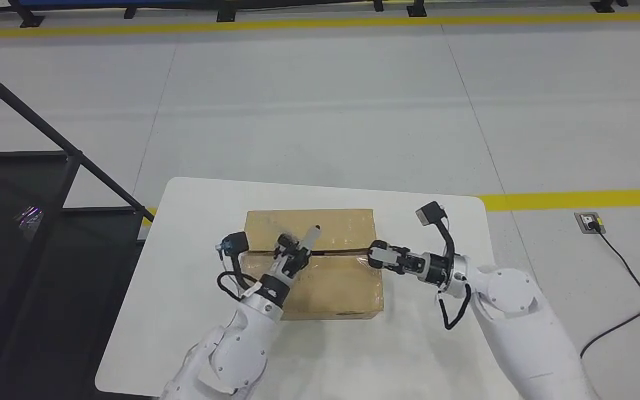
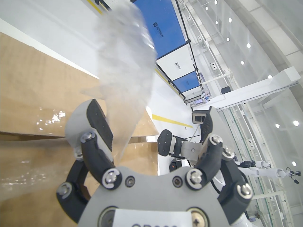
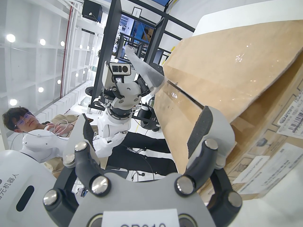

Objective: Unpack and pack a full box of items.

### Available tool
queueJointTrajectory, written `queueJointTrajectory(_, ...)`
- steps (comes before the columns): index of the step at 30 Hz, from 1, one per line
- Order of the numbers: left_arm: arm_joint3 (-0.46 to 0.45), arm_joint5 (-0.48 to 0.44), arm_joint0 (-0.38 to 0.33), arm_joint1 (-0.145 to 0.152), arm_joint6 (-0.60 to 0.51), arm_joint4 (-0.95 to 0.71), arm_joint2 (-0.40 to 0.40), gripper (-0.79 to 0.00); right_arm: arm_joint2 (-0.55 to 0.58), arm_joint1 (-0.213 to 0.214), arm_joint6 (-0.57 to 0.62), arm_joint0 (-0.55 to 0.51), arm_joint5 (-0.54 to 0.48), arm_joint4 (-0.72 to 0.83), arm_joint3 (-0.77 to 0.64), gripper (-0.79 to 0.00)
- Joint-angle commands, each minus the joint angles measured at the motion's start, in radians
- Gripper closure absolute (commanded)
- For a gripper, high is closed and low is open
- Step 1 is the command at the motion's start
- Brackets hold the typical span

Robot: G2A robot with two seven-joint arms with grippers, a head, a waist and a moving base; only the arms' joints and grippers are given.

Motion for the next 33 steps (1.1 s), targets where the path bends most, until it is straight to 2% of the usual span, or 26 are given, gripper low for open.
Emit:
queueJointTrajectory(1,0.011,0.002,-0.01,-0.005,-0.003,0.005,0.015,-0.785,0.008,0.003,-0.002,-0.007,-0.004,0.002,-0.004,-0.785)
queueJointTrajectory(17,0.05,0.025,-0.052,-0.042,-0.015,0.027,0.082,-0.785,0.038,0.021,-0.021,-0.039,-0.051,0.023,-0.025,-0.785)
queueJointTrajectory(21,0.011,0.017,-0.038,-0.046,-0.007,0.024,0.074,-0.785,0.045,0.024,-0.013,-0.052,-0.113,0.057,-0.052,-0.785)
queueJointTrajectory(24,-0.073,-0.008,0.008,-0.039,-0.012,-0.003,0.018,-0.785,0.057,0.028,0.002,-0.063,-0.173,0.093,-0.077,-0.785)
queueJointTrajectory(27,-0.175,-0.037,0.073,-0.027,-0.011,-0.043,-0.082,-0.785,0.038,0.028,0.043,-0.068,-0.218,0.159,-0.121,-0.785)
queueJointTrajectory(29,-0.219,-0.053,0.114,-0.02,-0.03,-0.115,-0.167,-0.785,0.003,0.026,0.106,-0.043,-0.197,0.199,-0.108,-0.785)
queueJointTrajectory(33,-0.241,-0.075,0.175,-0.003,-0.098,-0.226,-0.353,-0.785,-0.067,0.013,0.091,0.035,-0.151,0.165,-0.052,-0.785)
